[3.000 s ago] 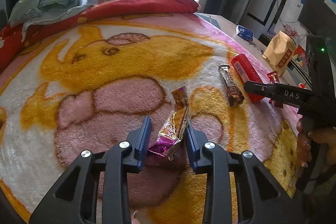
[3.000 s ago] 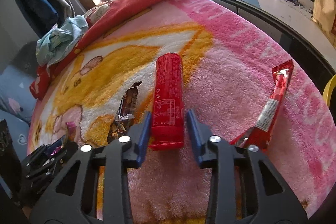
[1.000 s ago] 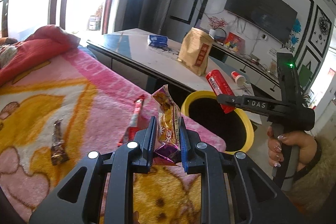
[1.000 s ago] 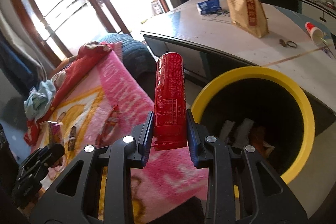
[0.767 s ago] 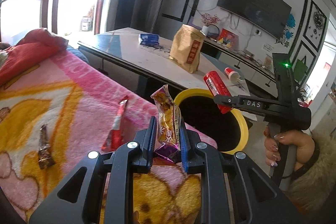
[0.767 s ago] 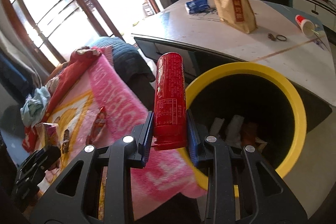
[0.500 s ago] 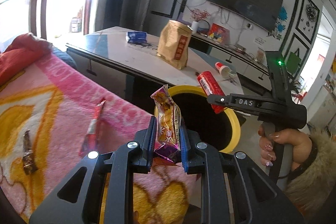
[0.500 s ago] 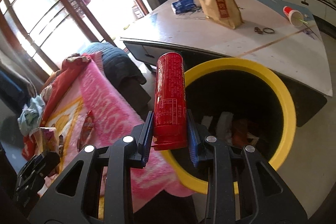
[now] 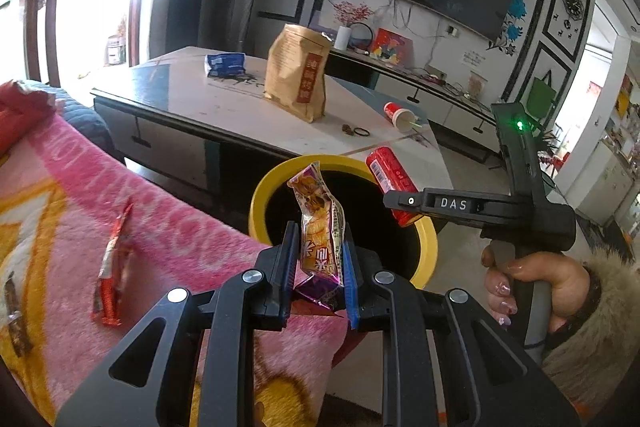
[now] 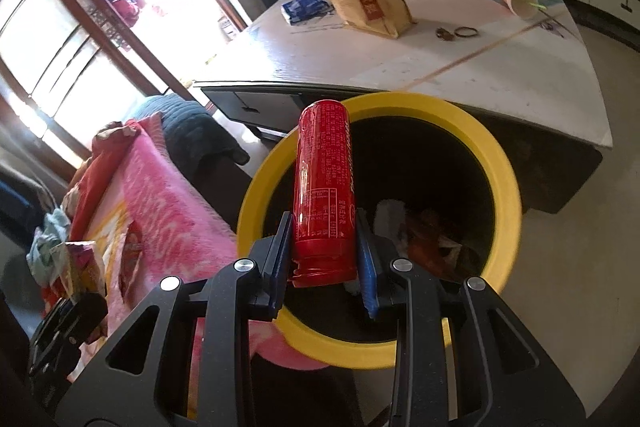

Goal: Collect trash
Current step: 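Lift the snack wrapper and red tube and carry them over the bin with both tools, then open both tools to drop the snack wrapper and red tube into the bin, then move both open tools back toward the candy bar and red packet on the blanket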

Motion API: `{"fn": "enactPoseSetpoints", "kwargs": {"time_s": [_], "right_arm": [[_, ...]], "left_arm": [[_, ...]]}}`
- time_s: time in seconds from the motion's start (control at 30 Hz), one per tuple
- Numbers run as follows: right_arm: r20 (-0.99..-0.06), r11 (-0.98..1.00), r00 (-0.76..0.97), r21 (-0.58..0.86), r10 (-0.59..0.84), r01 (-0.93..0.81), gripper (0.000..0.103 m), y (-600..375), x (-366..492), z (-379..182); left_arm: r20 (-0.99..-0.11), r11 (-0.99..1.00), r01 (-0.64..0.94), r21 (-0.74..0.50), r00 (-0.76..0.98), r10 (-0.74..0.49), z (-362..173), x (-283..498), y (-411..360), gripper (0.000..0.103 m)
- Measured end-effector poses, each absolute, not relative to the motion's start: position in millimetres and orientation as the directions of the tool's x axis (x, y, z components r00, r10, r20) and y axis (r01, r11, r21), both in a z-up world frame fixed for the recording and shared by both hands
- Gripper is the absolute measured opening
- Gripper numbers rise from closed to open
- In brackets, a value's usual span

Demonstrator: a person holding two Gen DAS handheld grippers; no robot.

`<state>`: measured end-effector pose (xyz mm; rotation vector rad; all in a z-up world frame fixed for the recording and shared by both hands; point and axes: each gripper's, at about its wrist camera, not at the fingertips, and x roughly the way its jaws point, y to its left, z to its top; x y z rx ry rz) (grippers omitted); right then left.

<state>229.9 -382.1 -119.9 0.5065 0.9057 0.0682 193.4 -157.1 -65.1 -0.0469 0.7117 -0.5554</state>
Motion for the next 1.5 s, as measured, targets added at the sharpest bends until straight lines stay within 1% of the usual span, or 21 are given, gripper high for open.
{"fn": "enactPoseSetpoints", "kwargs": {"time_s": [0.3, 0.5, 0.53, 0.57, 0.6, 0.63, 0.67, 0.73, 0.77, 0.83, 0.9, 0.97, 1.07, 1.13, 1.37, 1.5], "right_arm": [[-0.743, 0.863, 0.617, 0.464, 0.257, 0.200, 0.023, -398, 228, -129], [-0.740, 0.850, 0.622, 0.479, 0.255, 0.221, 0.023, -407, 229, -132], [-0.741, 0.846, 0.622, 0.480, 0.251, 0.231, 0.023, -409, 230, -132], [-0.741, 0.842, 0.624, 0.483, 0.247, 0.240, 0.025, -411, 230, -132], [-0.739, 0.839, 0.628, 0.486, 0.244, 0.246, 0.035, -412, 230, -132], [-0.737, 0.837, 0.635, 0.484, 0.234, 0.254, 0.045, -414, 229, -130], [-0.735, 0.837, 0.642, 0.479, 0.219, 0.263, 0.048, -415, 227, -128], [-0.728, 0.842, 0.654, 0.471, 0.203, 0.263, 0.050, -416, 226, -124], [-0.727, 0.848, 0.659, 0.461, 0.192, 0.261, 0.051, -415, 225, -121], [-0.721, 0.864, 0.673, 0.436, 0.167, 0.253, 0.056, -412, 224, -115], [-0.714, 0.879, 0.683, 0.415, 0.155, 0.234, 0.058, -406, 223, -109], [-0.704, 0.890, 0.694, 0.402, 0.152, 0.214, 0.061, -400, 222, -103], [-0.688, 0.909, 0.711, 0.376, 0.146, 0.178, 0.063, -389, 220, -93], [-0.674, 0.920, 0.726, 0.359, 0.140, 0.156, 0.066, -381, 218, -85], [-0.633, 0.938, 0.757, 0.337, 0.165, 0.078, 0.069, -355, 208, -67], [-0.620, 0.944, 0.760, 0.329, 0.193, 0.028, 0.070, -336, 204, -61]], "left_arm": [[-0.615, 0.836, 0.494, -0.238, 0.590, -0.524, -73, 215, -184, 0.020], [-0.635, 0.836, 0.498, -0.230, 0.574, -0.517, -82, 234, -202, 0.020], [-0.641, 0.836, 0.497, -0.231, 0.569, -0.515, -84, 238, -206, 0.023], [-0.644, 0.835, 0.497, -0.234, 0.564, -0.516, -85, 240, -209, 0.028], [-0.648, 0.836, 0.495, -0.236, 0.561, -0.515, -87, 244, -211, 0.032], [-0.651, 0.842, 0.487, -0.233, 0.565, -0.507, -88, 248, -212, 0.041], [-0.651, 0.845, 0.482, -0.232, 0.568, -0.503, -89, 250, -213, 0.052], [-0.648, 0.848, 0.474, -0.237, 0.573, -0.501, -89, 251, -211, 0.059], [-0.646, 0.851, 0.468, -0.237, 0.578, -0.498, -89, 251, -209, 0.066], [-0.643, 0.860, 0.454, -0.231, 0.592, -0.486, -88, 249, -205, 0.076], [-0.635, 0.869, 0.441, -0.224, 0.610, -0.474, -85, 246, -198, 0.079], [-0.629, 0.881, 0.422, -0.213, 0.631, -0.455, -83, 243, -191, 0.086], [-0.617, 0.892, 0.401, -0.209, 0.653, -0.438, -78, 237, -179, 0.088], [-0.607, 0.902, 0.385, -0.196, 0.674, -0.420, -74, 233, -170, 0.089], [-0.568, 0.935, 0.327, -0.139, 0.747, -0.346, -59, 213, -139, 0.093], [-0.549, 0.953, 0.279, -0.117, 0.781, -0.296, -52, 201, -120, 0.094]]}}
